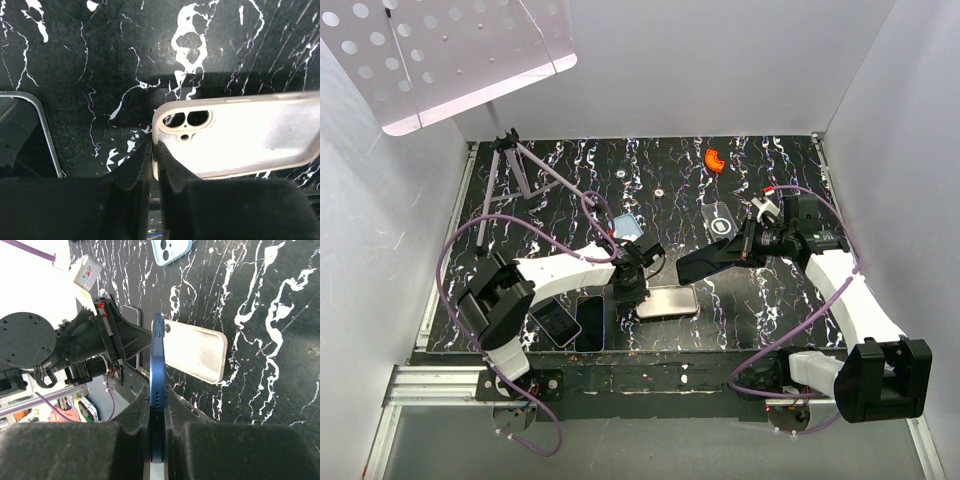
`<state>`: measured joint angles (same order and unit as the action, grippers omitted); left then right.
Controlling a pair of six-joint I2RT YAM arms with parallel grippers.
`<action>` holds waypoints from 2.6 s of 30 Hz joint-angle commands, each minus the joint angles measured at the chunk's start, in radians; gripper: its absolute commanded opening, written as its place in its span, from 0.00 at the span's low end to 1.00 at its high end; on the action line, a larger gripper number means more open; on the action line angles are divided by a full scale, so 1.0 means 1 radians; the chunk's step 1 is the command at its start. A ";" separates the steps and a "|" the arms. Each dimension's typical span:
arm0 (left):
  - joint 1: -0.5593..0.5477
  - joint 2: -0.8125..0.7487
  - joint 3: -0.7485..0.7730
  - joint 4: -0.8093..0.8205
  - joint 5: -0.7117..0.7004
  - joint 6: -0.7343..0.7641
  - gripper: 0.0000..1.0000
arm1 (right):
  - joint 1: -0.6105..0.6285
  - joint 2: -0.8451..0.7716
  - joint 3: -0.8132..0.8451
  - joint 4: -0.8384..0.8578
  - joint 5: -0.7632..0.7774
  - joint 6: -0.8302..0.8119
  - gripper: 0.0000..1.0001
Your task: Put the phone into the phone case
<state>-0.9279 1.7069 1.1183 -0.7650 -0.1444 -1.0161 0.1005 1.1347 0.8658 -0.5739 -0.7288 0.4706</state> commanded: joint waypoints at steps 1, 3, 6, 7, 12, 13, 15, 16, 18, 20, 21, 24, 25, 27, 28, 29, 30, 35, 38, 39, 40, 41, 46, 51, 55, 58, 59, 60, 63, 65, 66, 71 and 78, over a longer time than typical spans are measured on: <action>-0.011 -0.078 -0.012 -0.005 -0.024 -0.045 0.21 | 0.048 0.014 0.010 0.097 -0.044 0.039 0.01; -0.012 -0.093 -0.012 -0.002 -0.026 -0.036 0.52 | 0.059 0.017 0.009 0.104 -0.041 0.040 0.01; -0.011 -0.122 -0.011 0.001 -0.035 -0.015 0.82 | 0.064 0.016 0.001 0.115 -0.034 0.040 0.01; -0.011 -0.139 -0.011 0.001 -0.038 -0.010 0.87 | 0.064 0.016 -0.004 0.117 -0.032 0.040 0.01; -0.002 -0.199 -0.015 0.018 -0.035 0.017 0.98 | 0.068 0.016 -0.022 0.128 -0.032 0.042 0.01; 0.004 -0.208 -0.018 0.024 -0.027 0.025 0.98 | 0.070 0.014 -0.027 0.131 -0.029 0.043 0.01; 0.020 -0.223 -0.023 0.029 -0.015 0.034 0.98 | 0.071 0.011 -0.037 0.140 -0.027 0.046 0.01; 0.029 -0.230 -0.028 0.029 -0.009 0.039 0.98 | 0.073 0.011 -0.040 0.146 -0.029 0.048 0.01; 0.049 -0.247 -0.037 0.033 0.006 0.047 0.98 | 0.076 0.013 -0.050 0.155 -0.026 0.053 0.01; 0.069 -0.268 -0.057 0.044 0.031 0.051 0.98 | 0.082 0.017 -0.053 0.160 -0.027 0.057 0.01; 0.080 -0.277 -0.072 0.058 0.048 0.054 0.98 | 0.085 0.020 -0.054 0.161 -0.026 0.060 0.01; 0.121 -0.319 -0.132 0.102 0.103 0.054 0.98 | 0.103 0.025 -0.065 0.177 -0.023 0.069 0.01; 0.138 -0.334 -0.155 0.115 0.120 0.050 0.98 | 0.110 0.027 -0.068 0.181 -0.020 0.072 0.01; 0.170 -0.375 -0.210 0.160 0.176 0.044 0.98 | 0.123 0.031 -0.074 0.190 -0.014 0.080 0.01; 0.185 -0.397 -0.233 0.182 0.198 0.042 0.98 | 0.133 0.034 -0.080 0.200 -0.011 0.089 0.01; 0.196 -0.414 -0.259 0.203 0.218 0.039 0.98 | 0.139 0.039 -0.085 0.210 -0.009 0.095 0.01; 0.211 -0.432 -0.281 0.223 0.236 0.037 0.98 | 0.151 0.042 -0.090 0.227 -0.008 0.102 0.01; 0.250 -0.501 -0.365 0.279 0.304 0.042 0.98 | 0.215 0.066 -0.120 0.318 -0.003 0.152 0.01; 0.259 -0.527 -0.391 0.291 0.321 0.044 0.97 | 0.263 0.071 -0.149 0.397 0.000 0.190 0.01; 0.261 -0.533 -0.400 0.297 0.325 0.042 0.97 | 0.278 0.076 -0.160 0.425 0.002 0.201 0.01; 0.261 -0.541 -0.411 0.308 0.331 0.042 0.97 | 0.297 0.077 -0.168 0.452 0.009 0.210 0.01; 0.264 -0.547 -0.419 0.320 0.341 0.039 0.97 | 0.315 0.080 -0.180 0.476 0.022 0.220 0.01; 0.265 -0.561 -0.445 0.360 0.376 0.022 0.96 | 0.392 0.091 -0.234 0.607 0.087 0.282 0.01; 0.264 -0.555 -0.459 0.389 0.388 0.016 0.95 | 0.442 0.102 -0.280 0.717 0.163 0.347 0.01; 0.264 -0.533 -0.468 0.423 0.408 0.008 0.94 | 0.452 0.099 -0.300 0.733 0.206 0.356 0.01; 0.264 -0.512 -0.477 0.447 0.424 -0.001 0.92 | 0.453 0.100 -0.314 0.749 0.219 0.365 0.01; 0.264 -0.504 -0.482 0.452 0.428 -0.006 0.92 | 0.453 0.102 -0.320 0.755 0.223 0.367 0.01; 0.264 -0.498 -0.483 0.461 0.431 -0.006 0.91 | 0.453 0.105 -0.324 0.759 0.224 0.369 0.01; 0.265 -0.481 -0.491 0.484 0.434 -0.010 0.89 | 0.456 0.114 -0.332 0.770 0.229 0.367 0.01; 0.264 -0.466 -0.494 0.506 0.437 -0.018 0.88 | 0.455 0.115 -0.344 0.779 0.229 0.370 0.01; 0.264 -0.457 -0.499 0.516 0.442 -0.021 0.87 | 0.455 0.115 -0.349 0.784 0.229 0.372 0.01; 0.265 -0.412 -0.509 0.572 0.459 -0.044 0.84 | 0.462 0.123 -0.381 0.815 0.233 0.382 0.01; 0.264 -0.368 -0.526 0.638 0.460 -0.064 0.81 | 0.481 0.126 -0.421 0.845 0.250 0.393 0.01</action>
<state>-0.6693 1.3258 0.6060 -0.1879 0.3008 -1.0634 0.5659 1.2560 0.4664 0.2073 -0.4923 0.8486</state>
